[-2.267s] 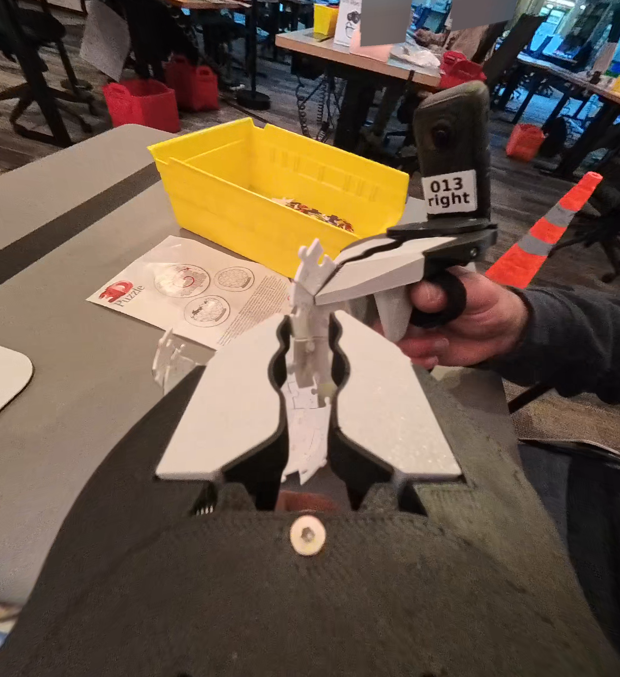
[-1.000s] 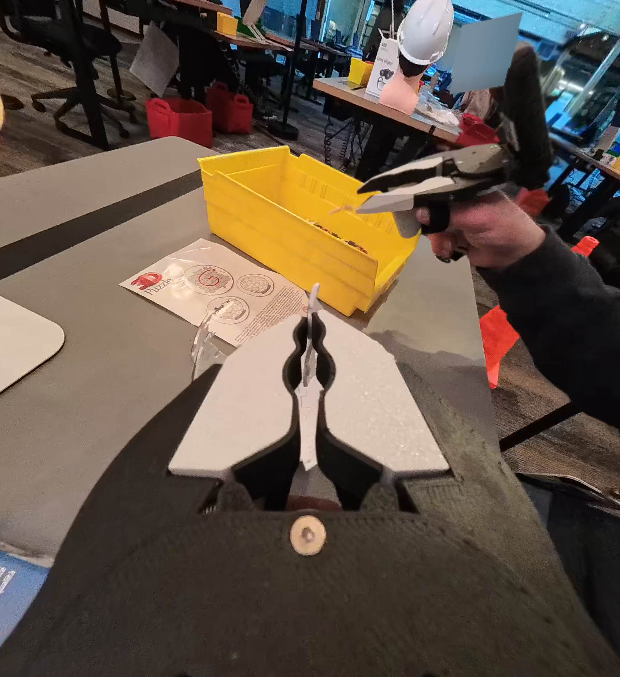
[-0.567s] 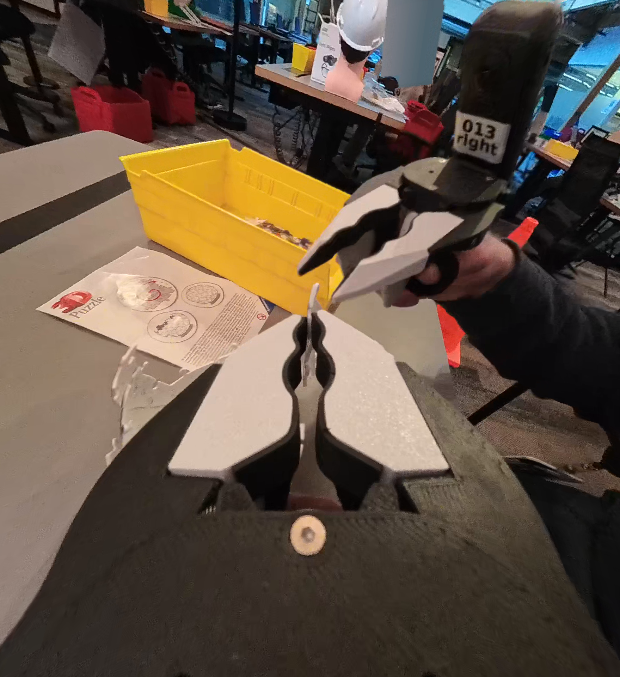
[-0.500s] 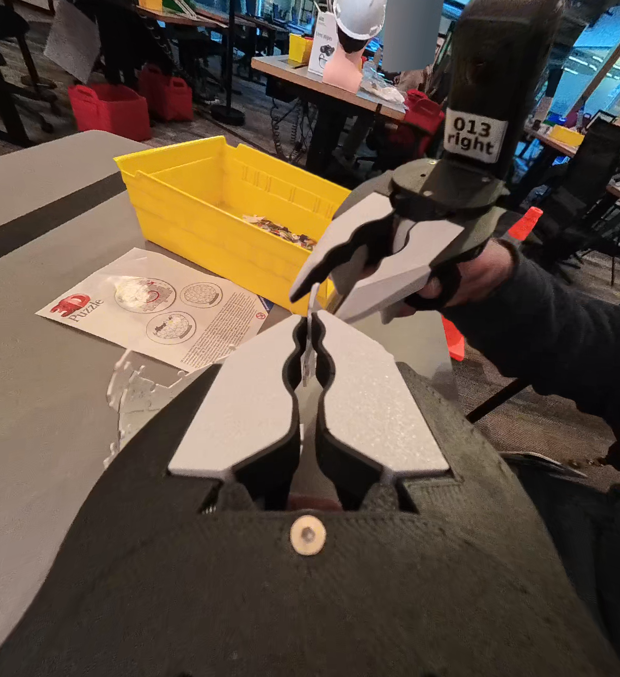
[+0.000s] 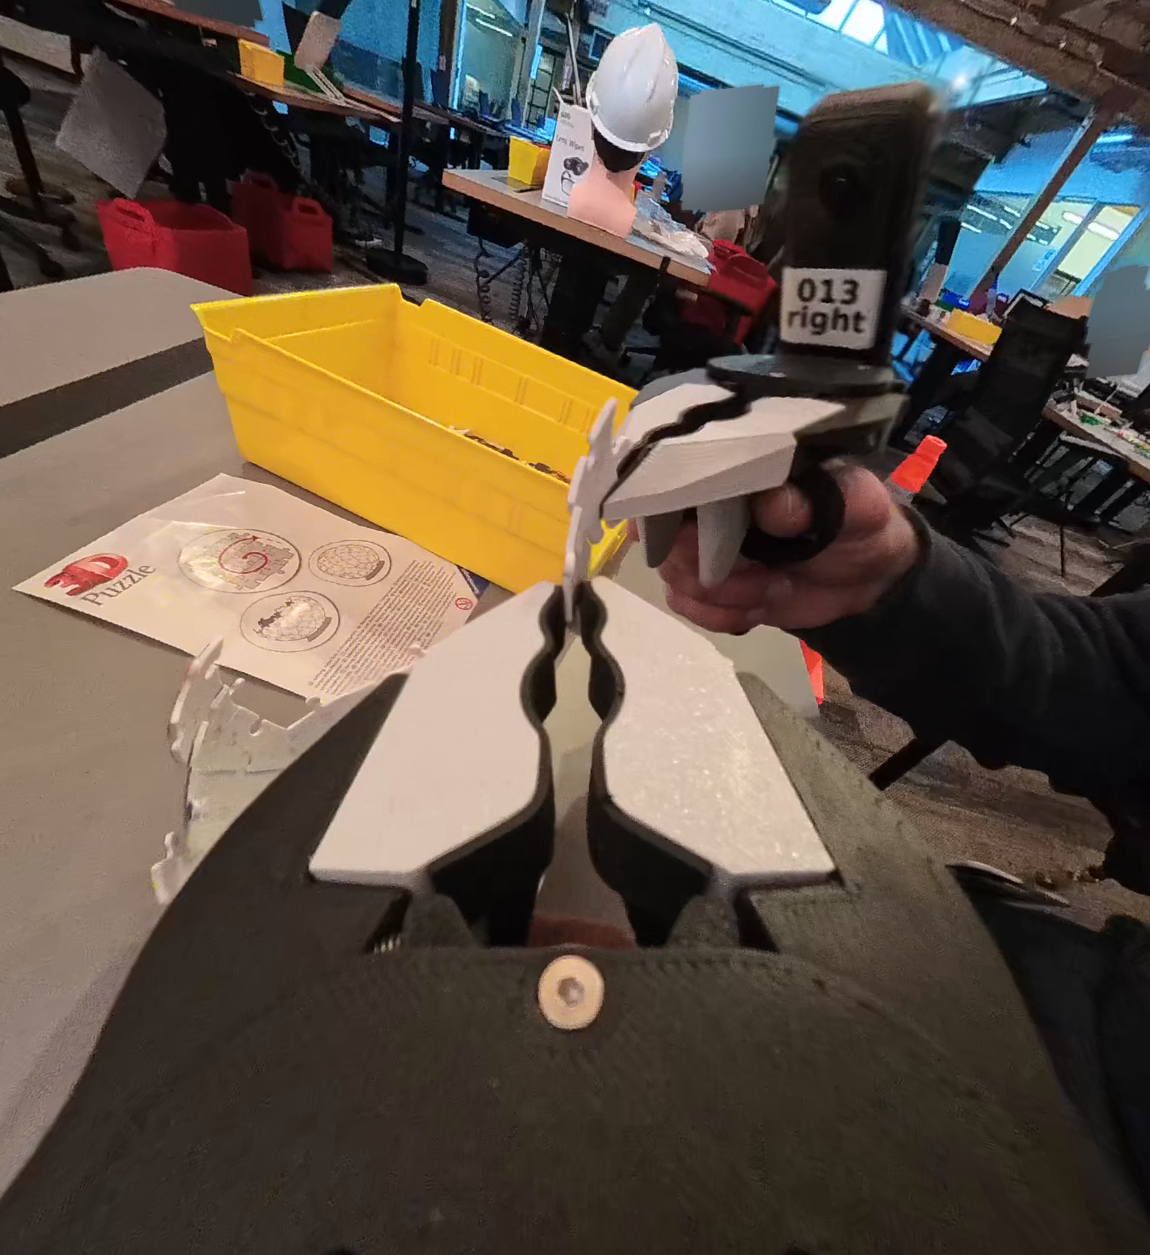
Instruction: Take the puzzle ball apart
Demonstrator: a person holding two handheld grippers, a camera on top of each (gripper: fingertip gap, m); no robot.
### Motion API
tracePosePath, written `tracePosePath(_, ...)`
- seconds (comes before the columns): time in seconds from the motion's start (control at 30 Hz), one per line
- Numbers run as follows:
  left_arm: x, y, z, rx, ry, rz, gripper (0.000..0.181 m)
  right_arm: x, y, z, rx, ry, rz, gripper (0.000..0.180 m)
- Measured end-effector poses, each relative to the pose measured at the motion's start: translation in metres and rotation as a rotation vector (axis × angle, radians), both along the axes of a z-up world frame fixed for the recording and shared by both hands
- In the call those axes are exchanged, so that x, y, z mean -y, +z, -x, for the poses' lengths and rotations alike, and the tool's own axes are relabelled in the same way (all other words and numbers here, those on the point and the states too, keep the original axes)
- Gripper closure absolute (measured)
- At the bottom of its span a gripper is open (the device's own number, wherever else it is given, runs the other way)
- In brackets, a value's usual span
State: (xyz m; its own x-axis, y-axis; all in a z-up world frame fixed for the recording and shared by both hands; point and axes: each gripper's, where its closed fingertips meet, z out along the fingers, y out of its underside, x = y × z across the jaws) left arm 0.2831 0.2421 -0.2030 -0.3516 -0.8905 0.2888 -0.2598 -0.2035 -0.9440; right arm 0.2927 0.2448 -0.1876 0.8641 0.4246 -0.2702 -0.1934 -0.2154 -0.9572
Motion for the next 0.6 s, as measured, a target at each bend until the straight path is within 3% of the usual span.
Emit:
tracePosePath(0.13, -0.011, -0.015, -0.013, -0.089, 0.115, 0.066, 0.178, -0.003, -0.005, 0.000, 0.686, -0.260, -0.100, 0.180)
tracePosePath(0.17, -0.014, -0.020, -0.015, -0.115, 0.145, 0.066, 0.178, -0.003, -0.003, 0.004, 0.754, -0.282, -0.128, 0.180)
tracePosePath(0.3, -0.032, -0.029, -0.011, -0.157, 0.235, 0.044, 0.179, 0.007, 0.011, -0.027, 0.622, -0.374, -0.128, 0.180)
tracePosePath(0.47, -0.029, -0.021, -0.001, -0.129, 0.184, -0.024, 0.178, 0.041, 0.008, -0.150, 0.456, -0.614, 0.052, 0.180)
tracePosePath(0.5, -0.027, -0.019, -0.001, -0.115, 0.175, -0.032, 0.178, 0.047, -0.005, -0.174, 0.432, -0.669, 0.144, 0.159)
tracePosePath(0.53, -0.027, -0.018, -0.002, -0.112, 0.179, -0.039, 0.178, 0.052, -0.023, -0.194, 0.425, -0.709, 0.250, 0.111)
tracePosePath(0.6, -0.028, -0.015, -0.004, -0.089, 0.198, -0.045, 0.178, 0.060, -0.044, -0.218, 0.438, -0.753, 0.326, 0.124)
